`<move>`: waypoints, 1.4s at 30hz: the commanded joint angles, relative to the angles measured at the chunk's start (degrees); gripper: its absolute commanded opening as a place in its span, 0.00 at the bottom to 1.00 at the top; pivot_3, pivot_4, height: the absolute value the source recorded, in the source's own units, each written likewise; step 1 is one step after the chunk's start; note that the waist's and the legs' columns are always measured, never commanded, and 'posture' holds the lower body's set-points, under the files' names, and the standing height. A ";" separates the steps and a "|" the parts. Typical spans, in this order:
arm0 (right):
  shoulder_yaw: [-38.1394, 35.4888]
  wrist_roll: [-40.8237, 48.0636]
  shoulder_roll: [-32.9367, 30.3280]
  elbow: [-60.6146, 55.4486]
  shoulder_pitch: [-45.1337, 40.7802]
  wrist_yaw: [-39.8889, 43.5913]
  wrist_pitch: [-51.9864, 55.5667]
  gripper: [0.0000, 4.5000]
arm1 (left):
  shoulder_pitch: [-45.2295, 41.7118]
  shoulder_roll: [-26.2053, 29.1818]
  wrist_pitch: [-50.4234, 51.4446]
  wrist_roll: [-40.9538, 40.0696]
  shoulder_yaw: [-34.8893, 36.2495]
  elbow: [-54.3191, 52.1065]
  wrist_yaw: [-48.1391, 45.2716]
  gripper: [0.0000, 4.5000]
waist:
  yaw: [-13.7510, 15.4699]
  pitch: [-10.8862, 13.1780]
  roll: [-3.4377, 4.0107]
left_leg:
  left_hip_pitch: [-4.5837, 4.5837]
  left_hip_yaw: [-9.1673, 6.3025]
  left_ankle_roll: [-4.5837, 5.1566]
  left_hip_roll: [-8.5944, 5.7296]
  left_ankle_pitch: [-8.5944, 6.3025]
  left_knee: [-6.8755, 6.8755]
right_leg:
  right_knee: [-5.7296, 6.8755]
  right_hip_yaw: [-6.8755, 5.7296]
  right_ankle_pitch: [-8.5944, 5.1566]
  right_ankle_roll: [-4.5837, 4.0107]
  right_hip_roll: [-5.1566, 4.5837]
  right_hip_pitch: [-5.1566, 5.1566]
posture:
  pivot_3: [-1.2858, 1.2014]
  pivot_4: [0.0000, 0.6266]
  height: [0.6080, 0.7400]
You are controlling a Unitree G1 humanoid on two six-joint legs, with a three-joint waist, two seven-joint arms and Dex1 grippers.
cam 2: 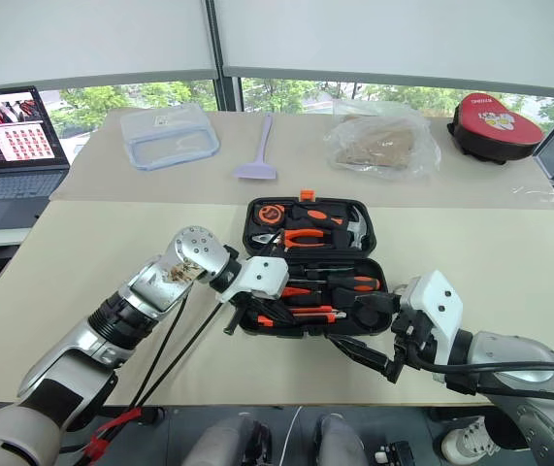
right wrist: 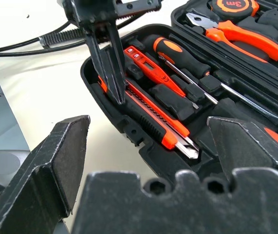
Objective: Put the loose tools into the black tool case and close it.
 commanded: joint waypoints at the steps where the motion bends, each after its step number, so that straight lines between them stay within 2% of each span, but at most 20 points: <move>1: -1.92 0.96 -0.40 -1.72 0.28 -0.14 -0.09 1.00 | 1.80 0.11 -3.36 4.58 -2.71 2.52 2.66 0.01 | 0.03 0.00 0.01 | 0.02 0.00 0.00 0.00 0.00 0.00 | 0.00 0.00 0.00 0.00 -0.02 0.01 | 0.52 0.24 0.91; 7: -2.09 1.08 -0.55 -2.01 0.78 0.04 0.01 1.00 | 3.15 -0.01 -4.27 5.32 -2.79 2.98 3.59 0.01 | 0.27 -0.02 0.02 | 0.06 0.00 0.10 -0.01 -0.06 0.00 | 0.00 -0.02 0.02 0.02 -0.11 0.05 | 0.52 0.24 0.91; 12: -5.90 0.58 -1.08 -1.49 2.71 0.29 -0.14 1.00 | 2.24 -0.57 1.62 -2.92 4.27 0.58 2.29 0.01 | 0.23 -0.02 0.02 | 0.02 0.00 0.12 -0.04 -0.07 0.01 | 0.01 -0.03 0.04 0.06 -0.16 0.02 | 0.52 0.24 0.91; 16: -15.43 -0.04 -3.65 1.73 7.14 4.62 0.21 1.00 | 0.90 2.43 9.65 -14.25 13.84 -3.23 -1.19 0.24 | -0.09 0.01 0.01 | -0.10 0.00 0.12 -0.03 -0.06 0.02 | 0.05 -0.07 0.04 0.06 -0.13 -0.11 | 0.52 0.24 0.91; 19: -20.51 -2.09 -6.76 6.33 9.94 9.84 -0.81 1.00 | 0.89 4.90 14.04 -20.09 19.87 -6.22 -1.27 0.51 | -0.30 0.01 0.02 | -0.07 0.00 0.11 -0.02 -0.06 0.02 | 0.02 -0.07 0.04 0.06 -0.08 -0.07 | 0.52 0.24 0.91; 22: -20.36 -8.78 -12.20 14.62 10.42 16.50 -6.43 1.00 | 2.05 8.29 19.81 -27.11 25.98 -10.84 -1.23 0.78 | -0.41 0.02 0.02 | -0.01 0.00 0.11 -0.03 -0.06 0.02 | -0.05 -0.06 0.03 0.08 -0.07 0.03 | 0.52 0.24 0.91; 25: -16.13 -13.03 -15.77 22.39 6.74 21.41 -12.79 1.00 | 3.64 11.62 24.39 -31.06 27.10 -15.25 -1.67 0.99 | -0.60 0.02 0.03 | 0.04 0.03 0.11 -0.04 -0.06 0.02 | -0.06 0.00 0.02 0.10 -0.03 0.04 | 0.52 0.24 0.91; 27: -9.83 -17.17 -17.83 27.94 2.33 24.62 -19.00 1.00 | 6.01 14.07 22.95 -31.09 26.01 -18.15 -3.38 0.99 | -0.74 0.04 0.05 | 0.08 0.03 0.09 -0.03 -0.06 0.01 | -0.05 0.02 0.00 0.11 0.02 0.06 | 0.52 0.24 0.91; 30: 1.56 -23.80 -18.45 35.08 -7.27 27.29 -26.51 1.00 | 7.40 14.97 22.84 -31.10 25.64 -20.34 -1.69 0.99 | -1.15 0.17 0.09 | 0.13 0.04 0.03 -0.02 -0.03 0.01 | -0.05 0.03 -0.01 0.10 0.06 0.09 | 0.52 0.24 0.91; 37: 13.49 -29.75 -15.56 42.69 -18.13 30.94 -31.97 1.00 | 9.69 16.25 19.45 -29.33 24.60 -22.10 0.63 0.99 | -1.31 0.35 0.19 | 0.07 0.04 -0.02 -0.03 0.01 0.00 | -0.07 -0.03 -0.02 0.09 0.03 0.07 | 0.52 0.24 0.91; 39: 15.62 -31.60 -14.38 45.31 -19.87 31.05 -33.80 0.88 | 10.00 16.45 19.61 -29.57 24.75 -22.75 1.15 1.00 | -1.38 0.36 0.19 | 0.08 0.03 -0.05 -0.03 0.02 0.00 | -0.07 -0.06 -0.02 0.09 0.03 0.11 | 0.52 0.24 0.91; 40: 16.32 -32.18 -13.83 46.39 -20.58 31.05 -34.51 0.87 | 10.11 16.52 19.60 -29.67 24.84 -23.01 1.41 1.00 | -1.38 0.39 0.23 | 0.08 0.03 -0.05 -0.04 0.02 0.01 | -0.07 -0.07 -0.02 0.09 0.03 0.12 | 0.52 0.24 0.91; 42: 17.59 -33.10 -12.61 48.50 -21.77 31.01 -35.65 0.72 | 10.24 16.67 19.61 -29.88 24.98 -23.41 1.92 1.00 | -1.48 0.41 0.21 | 0.10 0.03 -0.06 -0.03 0.03 0.01 | -0.07 -0.07 -0.02 0.09 0.03 0.14 | 0.52 0.24 0.91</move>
